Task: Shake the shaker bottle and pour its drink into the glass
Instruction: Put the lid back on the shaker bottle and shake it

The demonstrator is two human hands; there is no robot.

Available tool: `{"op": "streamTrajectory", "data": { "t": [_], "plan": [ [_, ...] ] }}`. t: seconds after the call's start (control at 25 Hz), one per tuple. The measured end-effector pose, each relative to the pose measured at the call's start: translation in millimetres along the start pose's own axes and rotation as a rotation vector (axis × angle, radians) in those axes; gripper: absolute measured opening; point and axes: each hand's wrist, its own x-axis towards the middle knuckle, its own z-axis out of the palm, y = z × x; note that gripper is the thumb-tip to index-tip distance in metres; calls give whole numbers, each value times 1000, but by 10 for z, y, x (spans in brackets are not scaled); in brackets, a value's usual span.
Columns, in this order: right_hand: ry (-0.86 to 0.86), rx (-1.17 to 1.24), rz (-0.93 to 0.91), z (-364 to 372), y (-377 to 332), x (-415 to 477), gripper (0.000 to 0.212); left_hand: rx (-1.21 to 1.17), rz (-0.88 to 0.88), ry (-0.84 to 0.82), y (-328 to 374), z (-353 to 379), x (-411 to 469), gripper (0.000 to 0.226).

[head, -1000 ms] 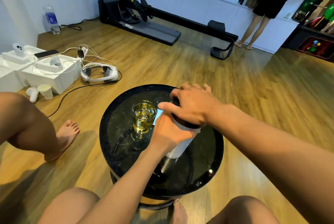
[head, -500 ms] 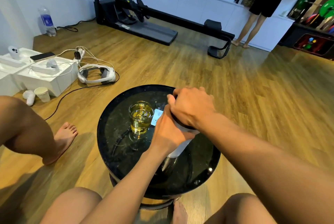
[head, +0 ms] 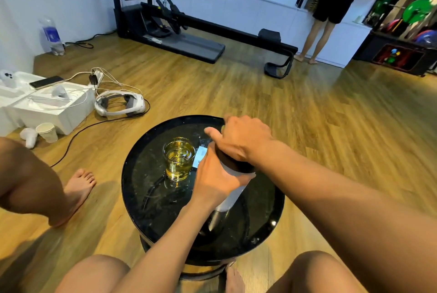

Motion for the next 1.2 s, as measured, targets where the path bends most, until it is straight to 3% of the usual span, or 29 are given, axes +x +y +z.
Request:
{"op": "streamTrajectory", "data": {
  "t": [0.08,0.16,0.28,0.48,0.68,0.88,1.04,1.2],
  "plan": [
    [-34,10,-152,-67,123,-52,55,36,31,3,-16,16,-8,86],
    [-20,4,-180,-85,193,-106,46,59,48,22,-17,24,-18,82],
    [18,48,-20,-24,81,-75,44,-1,56,30,3,30,-30,75],
    [-11,124,273,-68,-89,-38,38,-30,44,10,0,0,-62,83],
    [-29,165,425,-113,-167,-10,38,-1,8,25,91,11,-80,79],
    [-33,153,494,-125,-195,26,38,-42,37,58,157,27,-103,58],
    [-11,165,500,-118,-179,-51,42,-10,-22,34,112,38,-132,79],
    [6,297,402,-138,-132,-198,65,39,-39,-103,177,-70,-157,92]
  ]
}}
